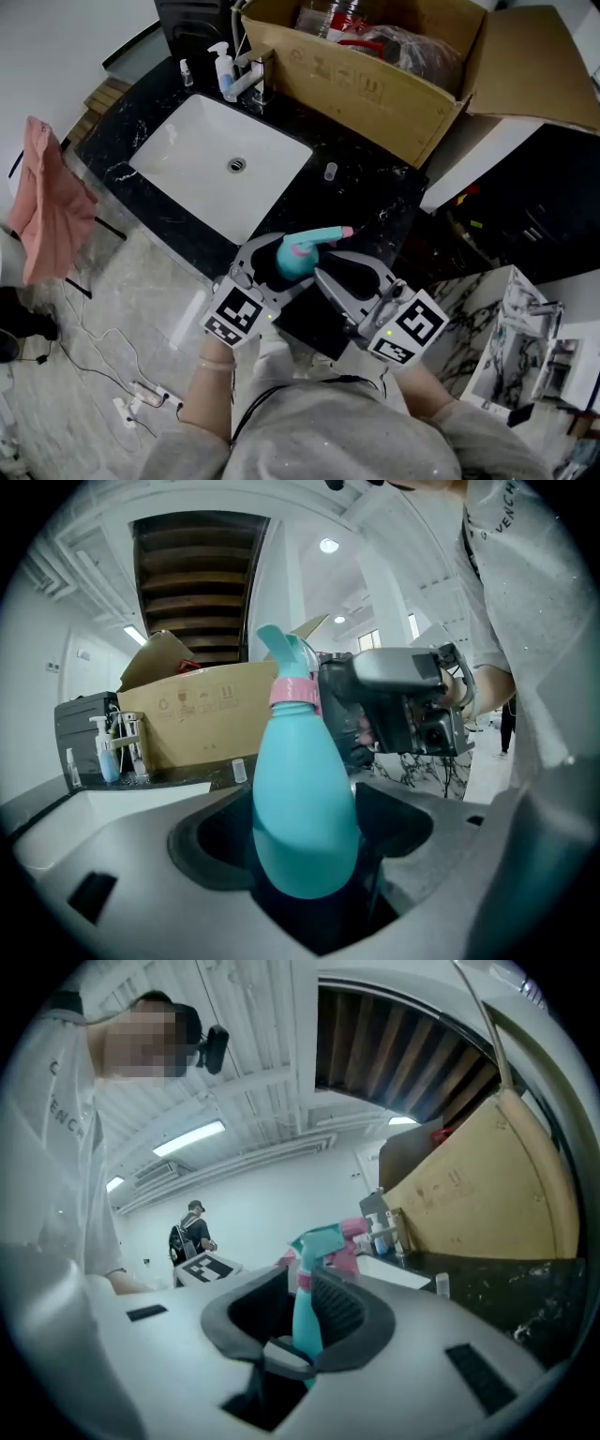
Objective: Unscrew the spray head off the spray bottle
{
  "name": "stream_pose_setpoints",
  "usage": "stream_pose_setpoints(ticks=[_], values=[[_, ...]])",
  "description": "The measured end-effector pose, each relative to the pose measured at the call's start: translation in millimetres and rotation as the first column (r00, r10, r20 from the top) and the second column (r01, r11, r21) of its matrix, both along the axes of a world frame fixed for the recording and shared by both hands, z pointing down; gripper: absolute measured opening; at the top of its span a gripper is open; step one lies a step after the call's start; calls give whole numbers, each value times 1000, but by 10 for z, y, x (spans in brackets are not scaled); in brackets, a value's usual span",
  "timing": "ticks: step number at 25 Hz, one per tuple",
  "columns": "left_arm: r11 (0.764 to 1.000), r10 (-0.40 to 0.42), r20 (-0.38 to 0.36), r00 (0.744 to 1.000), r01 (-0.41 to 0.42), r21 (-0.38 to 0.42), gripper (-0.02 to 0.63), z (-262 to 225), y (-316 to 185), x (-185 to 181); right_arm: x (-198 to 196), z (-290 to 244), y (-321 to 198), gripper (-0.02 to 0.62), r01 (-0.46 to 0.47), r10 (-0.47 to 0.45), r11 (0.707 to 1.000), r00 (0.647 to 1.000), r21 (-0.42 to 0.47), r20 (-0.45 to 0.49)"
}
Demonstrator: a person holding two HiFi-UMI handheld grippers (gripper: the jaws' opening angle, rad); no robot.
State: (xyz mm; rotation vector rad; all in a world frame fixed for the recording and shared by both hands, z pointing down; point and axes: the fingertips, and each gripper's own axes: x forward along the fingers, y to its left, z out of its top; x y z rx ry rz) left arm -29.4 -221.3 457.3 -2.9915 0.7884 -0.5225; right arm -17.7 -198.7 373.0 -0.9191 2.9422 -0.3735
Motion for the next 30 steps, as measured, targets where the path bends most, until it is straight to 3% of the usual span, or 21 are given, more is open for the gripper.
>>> stream_pose_setpoints(ticks=[5, 13, 21, 30], values=[[1000, -6, 2, 1000, 6, 0, 347, -1, -1, -3, -191, 81, -222, 184, -29, 27, 994, 1000, -109, -13], [1000, -7, 6, 1000, 7, 3, 347, 6, 0, 7, -371, -3, -350, 162, -15, 12, 1000, 993, -20, -116], [1000, -5, 11, 1000, 5, 0, 347, 15, -2, -1, -323, -310, -316, 149, 39, -32, 996, 996, 77, -88], [1000, -16, 21, 1000, 16, 0, 347, 26, -31, -7, -158, -848, -419, 147, 64, -63, 995, 998, 75, -22]])
